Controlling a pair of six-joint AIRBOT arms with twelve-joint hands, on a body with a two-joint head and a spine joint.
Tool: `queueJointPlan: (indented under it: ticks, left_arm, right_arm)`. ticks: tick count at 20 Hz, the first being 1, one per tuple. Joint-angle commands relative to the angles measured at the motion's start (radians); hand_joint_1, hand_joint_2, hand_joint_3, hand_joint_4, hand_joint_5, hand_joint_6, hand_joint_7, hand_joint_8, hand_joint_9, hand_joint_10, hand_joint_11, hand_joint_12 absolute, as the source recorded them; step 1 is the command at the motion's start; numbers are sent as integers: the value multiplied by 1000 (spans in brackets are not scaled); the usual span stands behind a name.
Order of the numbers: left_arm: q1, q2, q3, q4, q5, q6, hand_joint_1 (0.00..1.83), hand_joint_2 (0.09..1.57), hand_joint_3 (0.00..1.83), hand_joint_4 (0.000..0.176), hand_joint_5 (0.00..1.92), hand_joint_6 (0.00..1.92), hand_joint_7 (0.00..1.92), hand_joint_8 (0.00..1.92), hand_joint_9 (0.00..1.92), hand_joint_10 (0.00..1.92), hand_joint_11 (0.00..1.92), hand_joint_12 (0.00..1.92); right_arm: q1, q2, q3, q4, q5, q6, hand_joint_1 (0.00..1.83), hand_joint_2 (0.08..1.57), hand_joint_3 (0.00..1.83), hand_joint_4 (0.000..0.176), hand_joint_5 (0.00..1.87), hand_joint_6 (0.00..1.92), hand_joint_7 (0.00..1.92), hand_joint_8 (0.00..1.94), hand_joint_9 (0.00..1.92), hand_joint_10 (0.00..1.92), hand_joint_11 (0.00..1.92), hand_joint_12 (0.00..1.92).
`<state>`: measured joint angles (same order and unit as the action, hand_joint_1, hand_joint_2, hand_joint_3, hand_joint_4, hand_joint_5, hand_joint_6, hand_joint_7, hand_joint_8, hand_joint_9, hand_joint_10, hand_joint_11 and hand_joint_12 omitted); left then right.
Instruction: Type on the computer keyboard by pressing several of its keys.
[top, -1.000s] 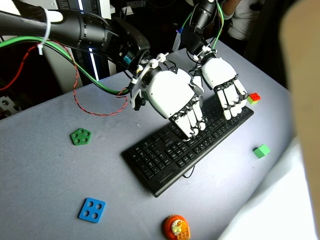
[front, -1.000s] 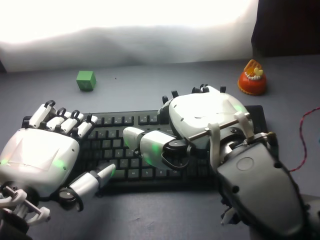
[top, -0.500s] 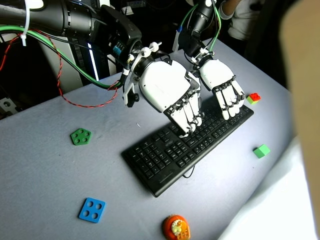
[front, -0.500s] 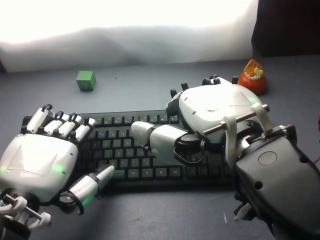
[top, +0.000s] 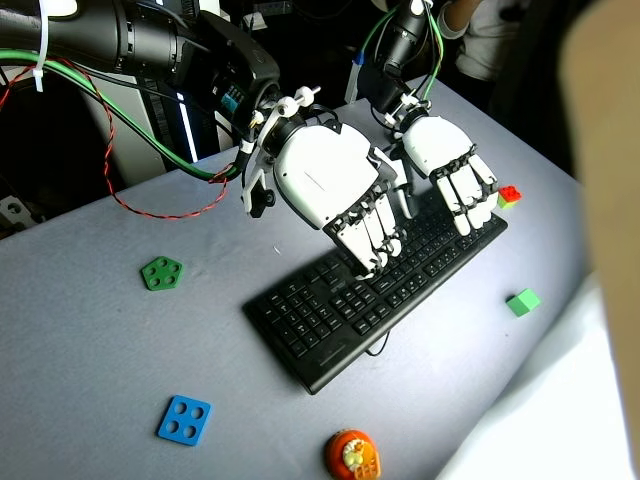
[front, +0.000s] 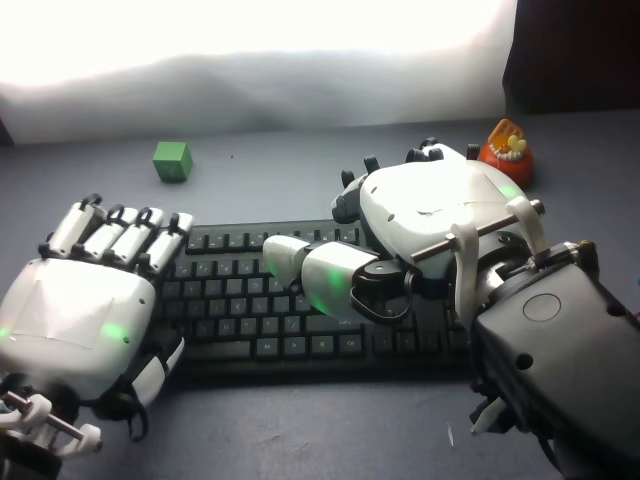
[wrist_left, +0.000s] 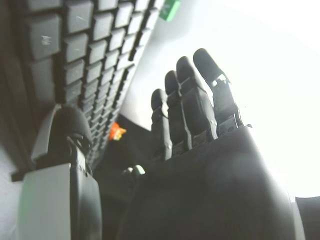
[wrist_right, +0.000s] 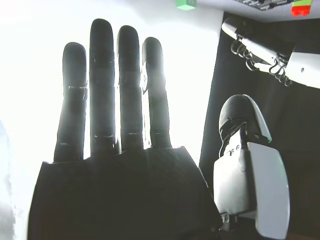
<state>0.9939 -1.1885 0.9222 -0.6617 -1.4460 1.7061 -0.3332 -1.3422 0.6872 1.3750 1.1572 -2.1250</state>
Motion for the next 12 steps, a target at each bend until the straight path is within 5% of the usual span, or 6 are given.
queueJointPlan:
  ticks: [1,4,6,8,9,12]
  left_arm:
    - [3,0,8,14,-90,19,1077,1032,0,43,290,6,308,0,344,1,0,1019]
    - [2,-3,8,14,-90,16,1027,1041,0,39,302,7,306,2,342,1,0,1014]
    - [1,-2,8,14,-90,2,822,1088,11,35,264,2,300,5,340,7,0,1014]
    - [1,0,7,14,-89,-13,472,1141,11,23,298,9,365,13,381,17,0,1069]
    - [1,2,6,14,-88,-21,264,1131,4,30,290,4,373,9,387,16,0,1059]
    - [-3,9,1,13,-79,-54,20,1152,11,27,324,14,383,6,404,18,0,1065]
  right_arm:
    - [15,7,-6,-89,36,4,0,1149,1,0,649,1,738,1,760,12,153,1357]
    - [18,14,-8,-89,28,4,0,1146,0,0,655,3,741,2,760,11,156,1352]
    - [21,23,-14,-89,26,4,0,1147,0,0,660,5,741,1,760,10,154,1352]
    - [19,34,-24,-89,22,4,0,1152,2,0,662,5,743,2,764,11,155,1354]
    - [18,39,-29,-89,18,4,0,1151,1,0,655,2,743,1,764,11,166,1356]
    - [21,51,-35,-90,15,0,0,1148,0,0,656,2,750,2,771,10,163,1355]
